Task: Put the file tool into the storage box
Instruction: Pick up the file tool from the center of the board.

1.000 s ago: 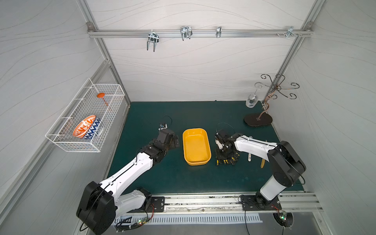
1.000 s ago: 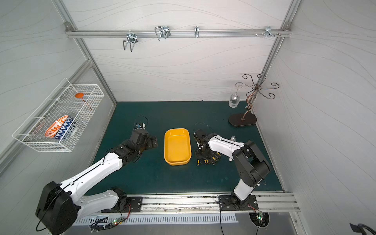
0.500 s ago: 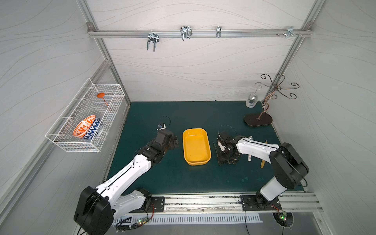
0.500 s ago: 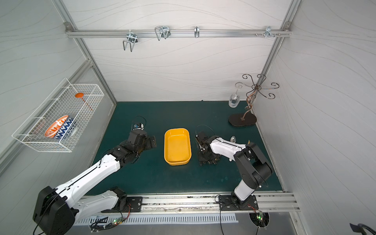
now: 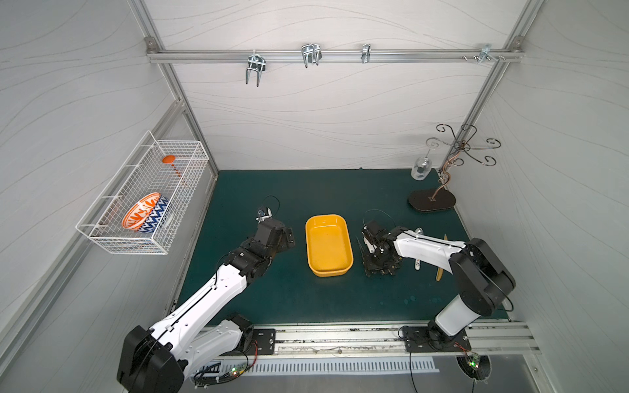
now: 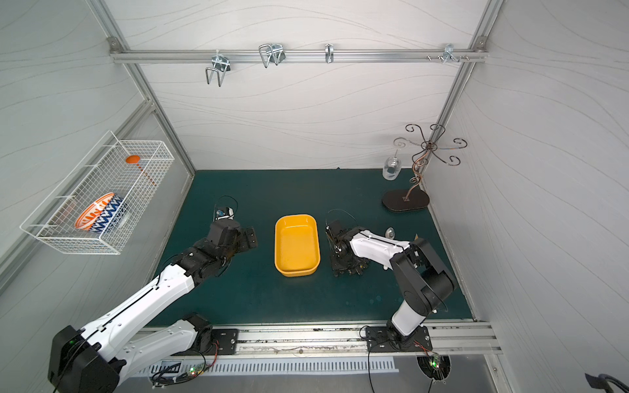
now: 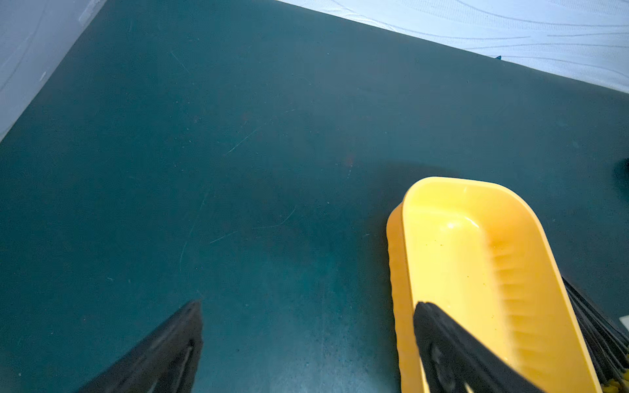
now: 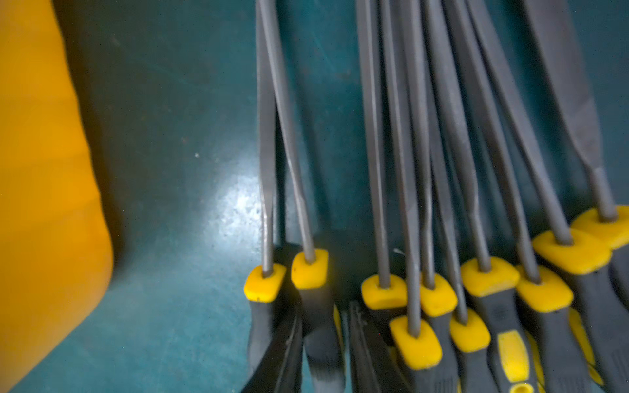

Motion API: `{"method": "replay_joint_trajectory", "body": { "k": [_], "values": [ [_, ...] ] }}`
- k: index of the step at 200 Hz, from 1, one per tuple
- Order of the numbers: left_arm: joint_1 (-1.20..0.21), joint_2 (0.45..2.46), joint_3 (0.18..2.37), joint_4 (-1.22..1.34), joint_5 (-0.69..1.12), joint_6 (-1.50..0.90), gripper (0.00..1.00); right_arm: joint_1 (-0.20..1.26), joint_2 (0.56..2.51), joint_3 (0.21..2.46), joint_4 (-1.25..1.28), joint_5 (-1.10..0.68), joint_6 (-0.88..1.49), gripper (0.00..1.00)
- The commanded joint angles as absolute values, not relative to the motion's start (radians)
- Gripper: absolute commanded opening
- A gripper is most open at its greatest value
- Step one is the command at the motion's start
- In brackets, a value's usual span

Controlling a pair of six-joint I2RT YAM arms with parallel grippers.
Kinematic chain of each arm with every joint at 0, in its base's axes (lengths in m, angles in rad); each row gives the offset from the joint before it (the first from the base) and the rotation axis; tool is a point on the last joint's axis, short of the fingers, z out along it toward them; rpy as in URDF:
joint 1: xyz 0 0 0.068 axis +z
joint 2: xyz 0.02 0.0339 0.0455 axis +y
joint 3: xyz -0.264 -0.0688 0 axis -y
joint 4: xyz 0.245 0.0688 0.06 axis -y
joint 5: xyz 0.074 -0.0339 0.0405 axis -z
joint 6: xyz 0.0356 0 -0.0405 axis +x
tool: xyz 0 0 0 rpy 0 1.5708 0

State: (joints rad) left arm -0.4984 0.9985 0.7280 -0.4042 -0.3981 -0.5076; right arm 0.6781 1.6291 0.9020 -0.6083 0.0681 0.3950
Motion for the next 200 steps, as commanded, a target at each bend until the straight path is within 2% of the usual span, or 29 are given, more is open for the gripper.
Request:
{"method": "replay_joint_trajectory", "body": {
  "k": [1, 105, 120, 166, 200],
  "values": [
    [-0.501, 0.983, 0.718, -0.391, -0.427, -0.511, 1.0, 0.687, 1.681, 0.862, -0.644, 0.092, 0.422, 0.28],
    [-0.501, 1.007, 0.751, -0.383, -0.441, -0.5, 1.0, 0.678, 1.701, 0.847, -0.619, -0.003, 0.449, 0.26],
    [-0.502, 1.006, 0.747, -0.378, -0.44, -0.504, 1.0, 0.673, 1.701, 0.842, -0.604, -0.022, 0.456, 0.23],
    [-0.502, 1.032, 0.744, -0.365, -0.435, -0.514, 1.0, 0.648, 1.687, 0.83, -0.585, -0.056, 0.453, 0.02],
    [-0.501, 1.033, 0.748, -0.365, -0.422, -0.503, 1.0, 0.635, 1.655, 0.829, -0.585, -0.064, 0.453, 0.0]
  ]
}}
